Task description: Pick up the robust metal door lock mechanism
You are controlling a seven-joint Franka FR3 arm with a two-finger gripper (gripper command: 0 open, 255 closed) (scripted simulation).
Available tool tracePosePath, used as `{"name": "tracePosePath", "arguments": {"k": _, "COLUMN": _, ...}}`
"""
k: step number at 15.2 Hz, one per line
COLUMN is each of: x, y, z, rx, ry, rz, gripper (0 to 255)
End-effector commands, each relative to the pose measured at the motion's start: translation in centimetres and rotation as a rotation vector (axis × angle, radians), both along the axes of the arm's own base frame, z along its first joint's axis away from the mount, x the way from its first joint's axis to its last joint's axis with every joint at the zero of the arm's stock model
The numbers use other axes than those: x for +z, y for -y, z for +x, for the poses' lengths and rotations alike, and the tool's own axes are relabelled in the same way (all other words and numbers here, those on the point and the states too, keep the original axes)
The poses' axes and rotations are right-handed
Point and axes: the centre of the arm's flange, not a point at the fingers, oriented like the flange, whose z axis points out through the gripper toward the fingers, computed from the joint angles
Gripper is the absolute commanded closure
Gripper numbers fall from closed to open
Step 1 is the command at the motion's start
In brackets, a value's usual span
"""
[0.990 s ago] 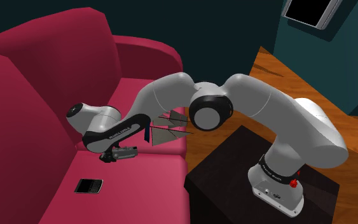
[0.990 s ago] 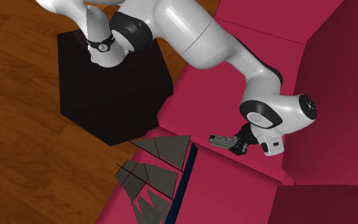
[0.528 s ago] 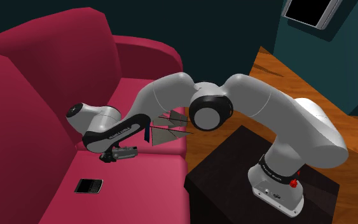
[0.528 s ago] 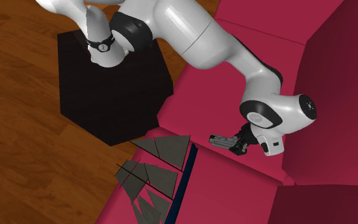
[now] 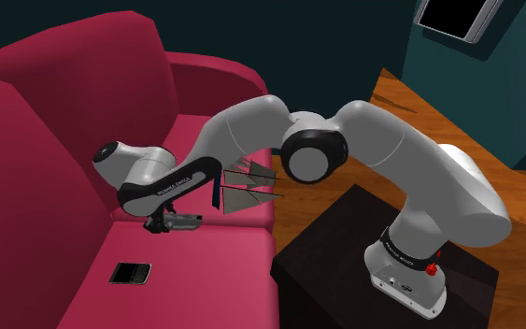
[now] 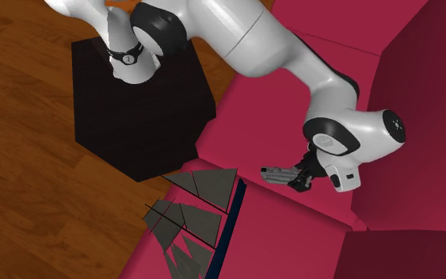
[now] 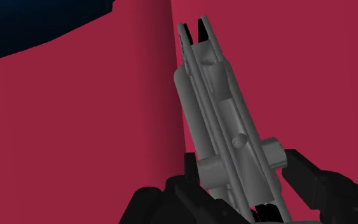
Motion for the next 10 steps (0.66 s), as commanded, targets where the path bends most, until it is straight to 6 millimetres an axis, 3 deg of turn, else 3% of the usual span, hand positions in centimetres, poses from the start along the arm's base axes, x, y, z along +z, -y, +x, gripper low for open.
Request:
{"name": "tracePosePath", "arguments": {"k": 1, "x": 1.2, "y": -0.1, "z": 0.0, "rx": 0.0, "ry": 0.0, "rz": 0.0, "gripper": 255}}
{"name": "tracePosePath", "arguments": {"k": 8, "x": 4.9, "y": -0.1, "z": 0.0, "rx": 0.0, "ry": 0.0, "rz": 0.0, "gripper": 255}}
{"name": "tracePosePath", "arguments": {"k": 10, "x": 4.9, "y": -0.1, "z": 0.0, "rx": 0.0, "ry": 0.0, "rz": 0.0, "gripper": 255}}
